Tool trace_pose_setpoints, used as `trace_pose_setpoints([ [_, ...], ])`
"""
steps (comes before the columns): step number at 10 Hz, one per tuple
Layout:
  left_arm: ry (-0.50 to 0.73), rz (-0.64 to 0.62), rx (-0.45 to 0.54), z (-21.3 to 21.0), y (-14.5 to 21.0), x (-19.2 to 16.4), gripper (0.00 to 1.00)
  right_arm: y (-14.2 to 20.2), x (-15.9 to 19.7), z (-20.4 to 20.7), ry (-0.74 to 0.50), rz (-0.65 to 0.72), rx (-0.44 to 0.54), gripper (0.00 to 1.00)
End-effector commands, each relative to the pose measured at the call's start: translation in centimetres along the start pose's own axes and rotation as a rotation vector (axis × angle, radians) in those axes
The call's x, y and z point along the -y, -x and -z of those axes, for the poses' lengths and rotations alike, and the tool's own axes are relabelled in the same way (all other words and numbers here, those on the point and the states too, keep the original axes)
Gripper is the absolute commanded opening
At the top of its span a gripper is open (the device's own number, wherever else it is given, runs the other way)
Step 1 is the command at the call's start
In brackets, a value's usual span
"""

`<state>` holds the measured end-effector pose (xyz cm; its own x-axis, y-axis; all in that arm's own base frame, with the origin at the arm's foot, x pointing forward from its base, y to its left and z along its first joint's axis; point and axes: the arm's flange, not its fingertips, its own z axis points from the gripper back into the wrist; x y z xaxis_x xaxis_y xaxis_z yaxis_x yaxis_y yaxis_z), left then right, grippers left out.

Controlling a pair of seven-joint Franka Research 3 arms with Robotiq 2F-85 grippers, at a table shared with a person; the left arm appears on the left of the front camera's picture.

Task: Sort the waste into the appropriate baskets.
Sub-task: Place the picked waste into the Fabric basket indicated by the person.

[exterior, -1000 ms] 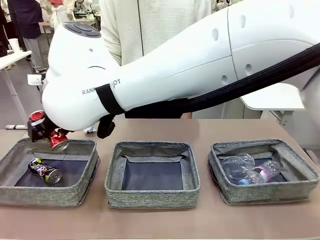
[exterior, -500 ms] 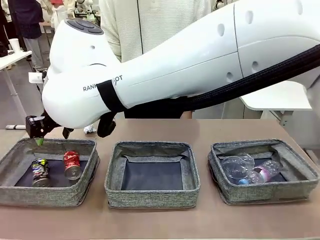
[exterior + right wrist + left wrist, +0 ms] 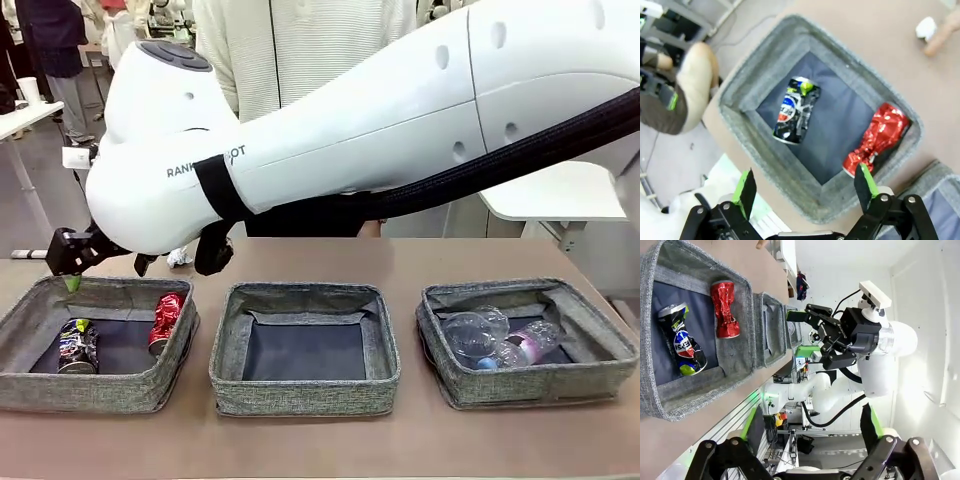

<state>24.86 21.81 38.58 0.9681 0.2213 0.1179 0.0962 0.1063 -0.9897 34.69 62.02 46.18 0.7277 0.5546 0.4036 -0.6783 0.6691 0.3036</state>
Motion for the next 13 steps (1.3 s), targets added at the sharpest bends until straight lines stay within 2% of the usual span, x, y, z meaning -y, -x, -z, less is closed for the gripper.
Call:
trace_pose_setpoints([
  [1,-0.005,-0.001,-0.003,-0.2,0.3,0.2,1.00,1.5,2.0,-2.3,-0.044,-0.034,-0.077,1.00],
  [2,-0.005,-0.001,-0.003,-0.2,0.3,0.2,1.00,3.2,5.2,-5.5,-0.052,-0.081,-0.225,1.00],
  [3,-0.005,-0.001,-0.003,-0.2,0.3,0.2,1.00,5.8,8.8,-9.4,-0.073,-0.012,-0.297,1.00],
  [4,-0.005,-0.001,-0.003,-0.2,0.3,0.2,1.00,9.1,11.8,-12.9,-0.109,0.027,-0.309,1.00],
  [6,-0.005,-0.001,-0.003,-0.2,0.3,0.2,1.00,16.8,16.8,-17.8,-0.168,0.133,-0.189,1.00],
  [7,-0.005,-0.001,-0.003,-0.2,0.3,0.2,1.00,20.4,19.5,-18.8,-0.216,0.243,-0.095,1.00],
  [8,-0.005,-0.001,-0.003,-0.2,0.3,0.2,1.00,22.2,20.9,-17.7,-0.172,0.350,-0.020,1.00],
  [9,-0.005,-0.001,-0.003,-0.2,0.3,0.2,1.00,14.6,17.8,-17.7,-0.190,0.189,-0.187,1.00],
  [10,-0.005,-0.001,-0.003,-0.2,0.3,0.2,1.00,14.6,17.8,-17.7,-0.190,0.189,-0.187,1.00],
  [11,-0.005,-0.001,-0.003,-0.2,0.3,0.2,1.00,19.9,21.2,-19.5,-0.197,0.291,-0.112,1.00],
  [12,-0.002,0.001,0.000,-0.1,0.0,0.1,1.00,17.5,21.6,-19.5,-0.401,0.288,-0.080,1.00],
  [13,0.042,0.028,-0.005,1.7,-0.8,0.5,1.00,17.2,23.3,-20.5,-0.494,0.337,-0.023,1.00],
])
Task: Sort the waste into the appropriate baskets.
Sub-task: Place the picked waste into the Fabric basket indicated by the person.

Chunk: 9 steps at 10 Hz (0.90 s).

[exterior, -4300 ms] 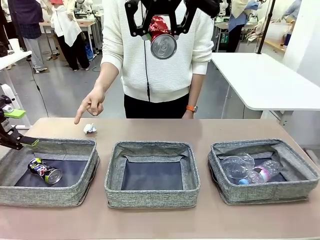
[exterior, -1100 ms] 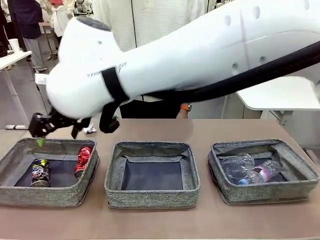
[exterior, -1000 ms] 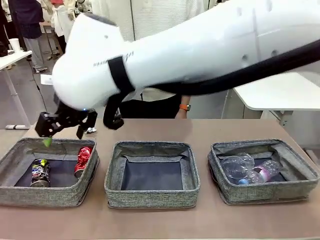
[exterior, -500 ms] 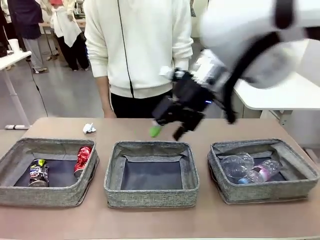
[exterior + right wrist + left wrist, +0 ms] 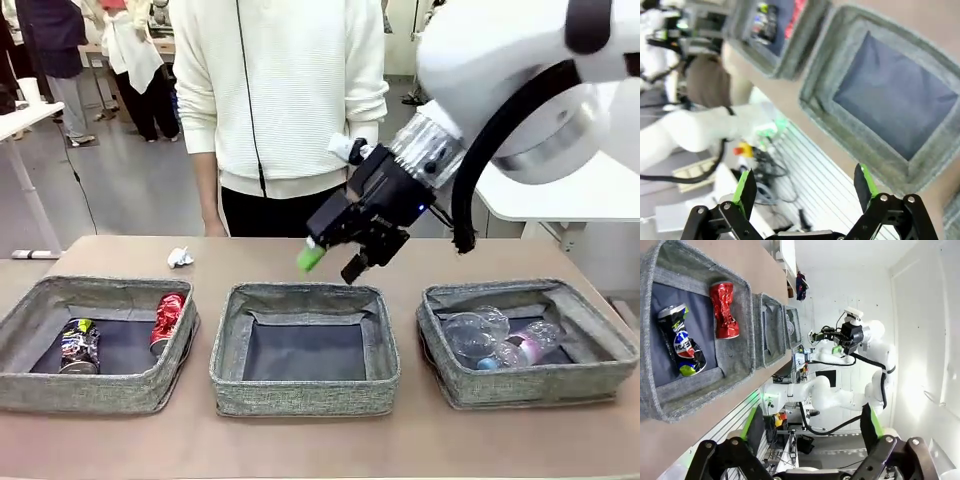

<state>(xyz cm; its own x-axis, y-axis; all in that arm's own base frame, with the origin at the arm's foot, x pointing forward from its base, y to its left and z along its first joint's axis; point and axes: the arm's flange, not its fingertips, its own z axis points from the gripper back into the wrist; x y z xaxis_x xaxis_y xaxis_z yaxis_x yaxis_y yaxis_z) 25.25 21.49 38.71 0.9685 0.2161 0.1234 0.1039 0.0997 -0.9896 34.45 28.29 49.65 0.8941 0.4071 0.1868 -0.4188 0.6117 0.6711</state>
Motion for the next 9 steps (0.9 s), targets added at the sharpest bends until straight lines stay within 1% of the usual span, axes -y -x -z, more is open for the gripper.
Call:
trace_pose_setpoints([
  [1,0.065,0.045,0.024,4.4,-2.0,0.6,1.00,-1.4,3.4,-4.1,-0.385,0.056,0.125,1.00],
  [2,0.066,0.074,0.104,7.0,-3.3,0.8,1.00,-1.6,6.0,-5.6,-0.506,0.125,0.179,1.00],
  [3,0.080,0.066,0.191,9.3,-4.1,0.2,1.00,-1.0,9.1,-6.5,-0.585,0.166,0.170,1.00],
  [4,0.132,0.103,0.268,11.2,-4.3,-0.6,1.00,0.6,11.9,-7.6,-0.647,0.181,0.153,1.00],
  [5,0.161,0.109,0.373,12.9,-4.2,-1.0,1.00,2.9,14.2,-8.9,-0.718,0.149,0.120,1.00],
  [6,0.115,0.106,0.383,14.2,-3.7,-1.5,1.00,6.3,16.1,-11.0,-0.788,0.101,0.067,1.00],
  [7,0.151,0.126,0.323,15.2,-3.3,-1.6,1.00,9.5,17.0,-13.0,-0.766,0.121,0.083,1.00],
  [8,0.138,0.109,0.231,16.4,-2.5,-1.6,1.00,12.4,18.1,-14.5,-0.700,0.193,0.127,1.00],
  [9,0.131,0.069,0.169,17.6,-1.9,-1.4,1.00,14.7,19.4,-15.6,-0.687,0.252,0.187,1.00],
])
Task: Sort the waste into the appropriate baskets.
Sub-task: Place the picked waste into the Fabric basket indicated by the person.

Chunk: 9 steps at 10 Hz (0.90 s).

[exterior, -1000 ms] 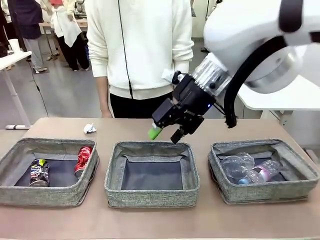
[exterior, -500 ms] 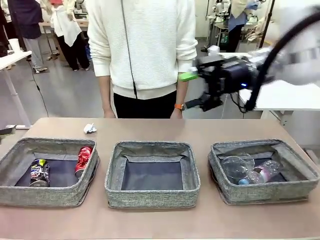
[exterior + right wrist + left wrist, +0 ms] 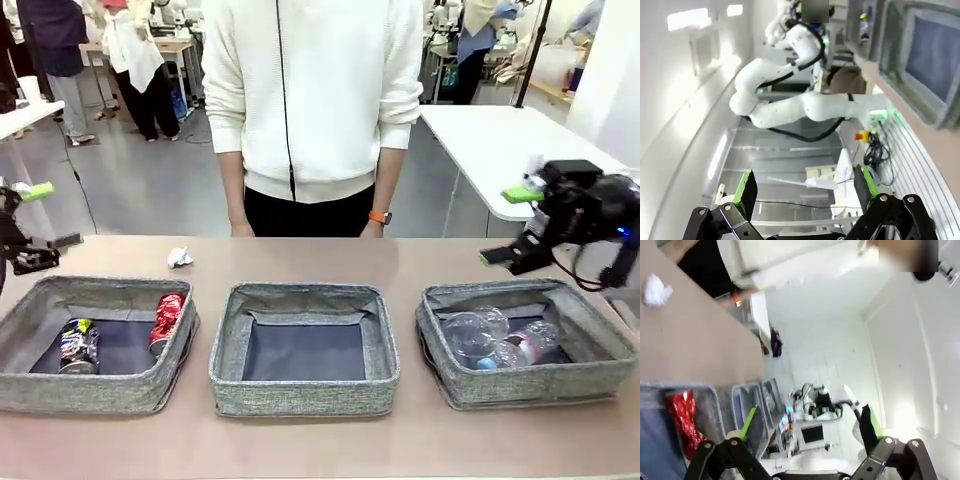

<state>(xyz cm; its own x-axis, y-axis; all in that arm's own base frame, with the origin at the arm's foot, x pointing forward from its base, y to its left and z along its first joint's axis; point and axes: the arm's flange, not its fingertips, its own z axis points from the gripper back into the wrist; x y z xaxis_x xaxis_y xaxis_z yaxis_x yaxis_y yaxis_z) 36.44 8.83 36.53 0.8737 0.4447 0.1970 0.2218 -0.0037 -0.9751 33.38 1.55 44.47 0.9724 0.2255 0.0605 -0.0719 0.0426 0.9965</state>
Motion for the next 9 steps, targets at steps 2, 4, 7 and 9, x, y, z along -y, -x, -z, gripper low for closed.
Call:
trace_pose_setpoints([
  [2,-0.011,-0.087,-0.192,3.8,8.0,1.7,1.00,7.0,0.3,-4.6,0.061,0.056,0.227,1.00],
  [4,-0.005,-0.113,-0.311,5.5,8.8,2.7,1.00,9.6,1.1,-4.0,0.176,0.065,0.304,1.00],
  [7,-0.030,-0.201,-0.723,3.6,11.2,2.2,1.00,6.2,0.0,-9.1,0.112,0.023,0.272,1.00],
  [9,0.012,-0.180,-0.516,6.7,6.2,1.7,1.00,6.2,0.0,-9.1,0.112,0.023,0.272,1.00],
])
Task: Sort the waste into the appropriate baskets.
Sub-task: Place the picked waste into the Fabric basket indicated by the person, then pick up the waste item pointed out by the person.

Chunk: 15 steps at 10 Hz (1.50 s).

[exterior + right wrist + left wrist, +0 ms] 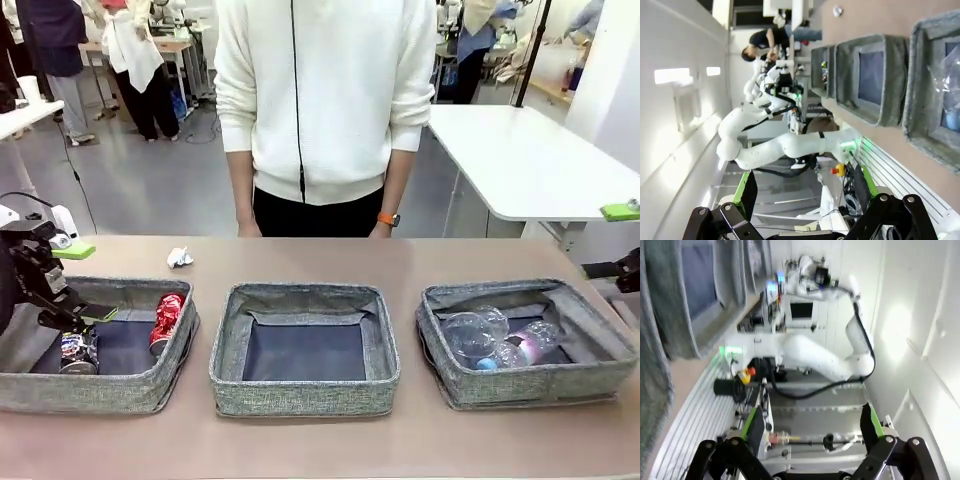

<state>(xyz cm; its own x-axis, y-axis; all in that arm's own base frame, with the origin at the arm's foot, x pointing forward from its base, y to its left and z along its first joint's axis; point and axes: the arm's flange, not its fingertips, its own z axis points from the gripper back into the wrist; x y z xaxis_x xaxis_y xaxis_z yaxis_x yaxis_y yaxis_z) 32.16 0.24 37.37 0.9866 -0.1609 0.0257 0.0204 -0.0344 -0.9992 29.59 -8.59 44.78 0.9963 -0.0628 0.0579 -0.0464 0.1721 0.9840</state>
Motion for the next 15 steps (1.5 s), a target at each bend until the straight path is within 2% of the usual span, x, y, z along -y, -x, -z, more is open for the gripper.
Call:
trace_pose_setpoints([
  [1,0.013,0.032,0.100,-0.08,-1.43,0.30,1.00,0.18,0.15,-0.07,-0.018,-0.011,-0.016,1.00],
  [15,0.013,0.032,0.100,-0.08,-1.43,0.30,1.00,0.18,0.15,-0.07,-0.018,-0.011,-0.016,1.00],
])
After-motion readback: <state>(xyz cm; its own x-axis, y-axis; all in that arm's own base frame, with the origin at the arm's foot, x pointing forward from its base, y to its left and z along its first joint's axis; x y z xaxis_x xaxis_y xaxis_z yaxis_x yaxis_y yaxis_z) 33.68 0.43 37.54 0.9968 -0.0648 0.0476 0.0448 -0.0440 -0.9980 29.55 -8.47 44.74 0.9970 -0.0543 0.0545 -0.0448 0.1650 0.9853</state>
